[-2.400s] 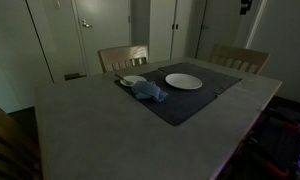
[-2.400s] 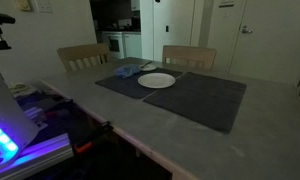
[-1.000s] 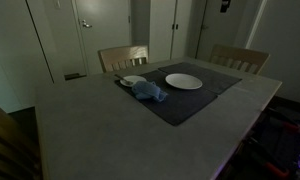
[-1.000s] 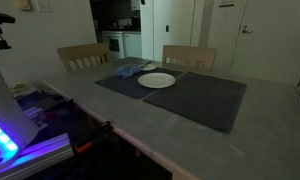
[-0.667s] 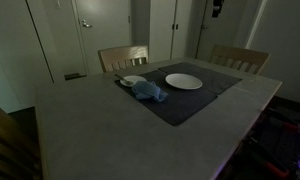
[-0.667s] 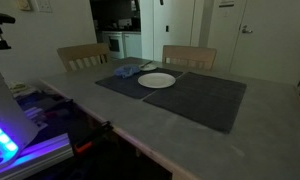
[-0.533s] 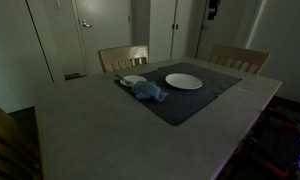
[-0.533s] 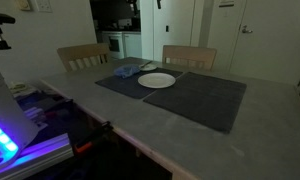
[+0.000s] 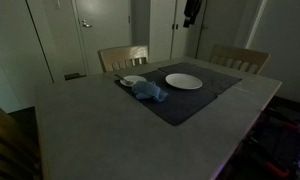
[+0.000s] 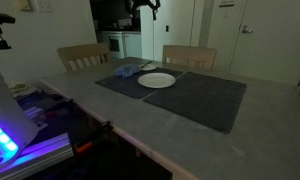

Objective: Use the towel to wipe the plate

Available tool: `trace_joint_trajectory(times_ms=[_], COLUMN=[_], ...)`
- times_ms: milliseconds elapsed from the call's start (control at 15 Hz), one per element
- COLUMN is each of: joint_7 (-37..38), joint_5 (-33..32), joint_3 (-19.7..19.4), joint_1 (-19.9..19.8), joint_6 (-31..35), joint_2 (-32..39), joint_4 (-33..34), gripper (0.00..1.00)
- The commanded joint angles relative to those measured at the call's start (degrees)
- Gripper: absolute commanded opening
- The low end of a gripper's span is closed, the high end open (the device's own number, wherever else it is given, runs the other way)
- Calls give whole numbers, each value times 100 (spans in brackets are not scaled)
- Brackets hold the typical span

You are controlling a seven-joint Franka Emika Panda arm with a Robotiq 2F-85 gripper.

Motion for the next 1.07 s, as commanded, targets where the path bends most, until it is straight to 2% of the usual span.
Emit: trace_joint_trajectory(times_ms=[0, 467, 1000], joint_7=[262, 607, 469], joint_5=[276, 274, 187], joint_3=[165, 547, 823], joint_1=[27, 165, 265], joint_6=[382, 467, 295], joint_2=[456, 1153, 1901], joint_4=[234, 632, 1112], gripper=[100, 100, 100])
